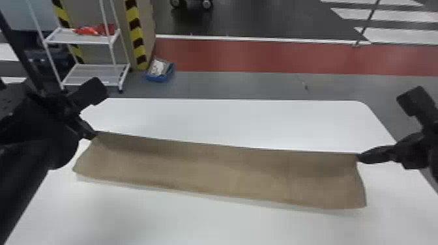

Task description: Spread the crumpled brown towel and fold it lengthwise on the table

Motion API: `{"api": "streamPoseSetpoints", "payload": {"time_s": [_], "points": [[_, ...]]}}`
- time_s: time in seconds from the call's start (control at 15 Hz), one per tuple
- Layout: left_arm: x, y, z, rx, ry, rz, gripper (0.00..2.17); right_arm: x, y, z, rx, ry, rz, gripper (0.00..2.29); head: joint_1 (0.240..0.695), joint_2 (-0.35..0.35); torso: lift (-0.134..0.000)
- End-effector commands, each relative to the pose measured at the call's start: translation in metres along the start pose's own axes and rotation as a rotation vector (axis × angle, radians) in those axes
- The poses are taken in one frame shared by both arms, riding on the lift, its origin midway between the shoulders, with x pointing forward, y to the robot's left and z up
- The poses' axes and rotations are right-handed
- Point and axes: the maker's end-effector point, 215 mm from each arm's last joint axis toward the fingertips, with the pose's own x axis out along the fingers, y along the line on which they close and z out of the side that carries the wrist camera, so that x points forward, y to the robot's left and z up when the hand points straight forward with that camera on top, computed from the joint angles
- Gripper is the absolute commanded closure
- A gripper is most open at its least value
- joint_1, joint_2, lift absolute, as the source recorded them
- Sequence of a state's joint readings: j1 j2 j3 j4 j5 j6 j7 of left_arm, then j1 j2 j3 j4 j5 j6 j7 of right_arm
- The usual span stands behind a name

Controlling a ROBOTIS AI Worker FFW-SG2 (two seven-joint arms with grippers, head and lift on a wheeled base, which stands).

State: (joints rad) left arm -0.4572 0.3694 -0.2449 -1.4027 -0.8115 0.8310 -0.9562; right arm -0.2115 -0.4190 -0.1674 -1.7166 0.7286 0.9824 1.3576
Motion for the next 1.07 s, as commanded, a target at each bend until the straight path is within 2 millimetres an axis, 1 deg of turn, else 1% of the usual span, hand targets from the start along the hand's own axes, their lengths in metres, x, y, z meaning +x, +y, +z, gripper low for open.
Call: {"api": "streamPoseSetpoints", "payload": {"time_s": [0.0,0.07,0.13,0.4,0.6,0.8,1.0], "points": [[0.002,0.0,0.004,0.004,0.001,-0.001,2.12,0.007,0.0,0.003,-0.028,0.018,0.01,1.47,0.695,-0.058,-0.123],[0.003,0.001,0.006,0.006,-0.002,0.001,2.12,0.009,-0.001,0.007,-0.029,0.019,0.011,1.47,0.695,-0.058,-0.123],[0.004,0.0,0.008,0.01,-0.003,-0.002,2.12,0.011,-0.002,0.006,-0.028,0.024,0.009,1.47,0.695,-0.059,-0.123],[0.007,0.0,0.011,0.015,-0.001,0.001,2.12,0.018,0.002,0.001,-0.035,0.046,0.009,1.47,0.695,-0.061,-0.123],[0.005,0.002,0.014,0.013,-0.007,0.005,2.12,0.017,-0.001,-0.003,-0.035,0.054,0.003,1.47,0.695,-0.061,-0.123],[0.007,-0.002,0.017,0.019,-0.008,0.001,2.12,0.018,-0.001,-0.013,-0.034,0.073,-0.001,1.47,0.695,-0.065,-0.123],[0.01,-0.007,0.022,0.023,-0.01,-0.003,2.12,0.021,0.0,-0.017,-0.041,0.082,-0.002,1.47,0.695,-0.075,-0.123]]}}
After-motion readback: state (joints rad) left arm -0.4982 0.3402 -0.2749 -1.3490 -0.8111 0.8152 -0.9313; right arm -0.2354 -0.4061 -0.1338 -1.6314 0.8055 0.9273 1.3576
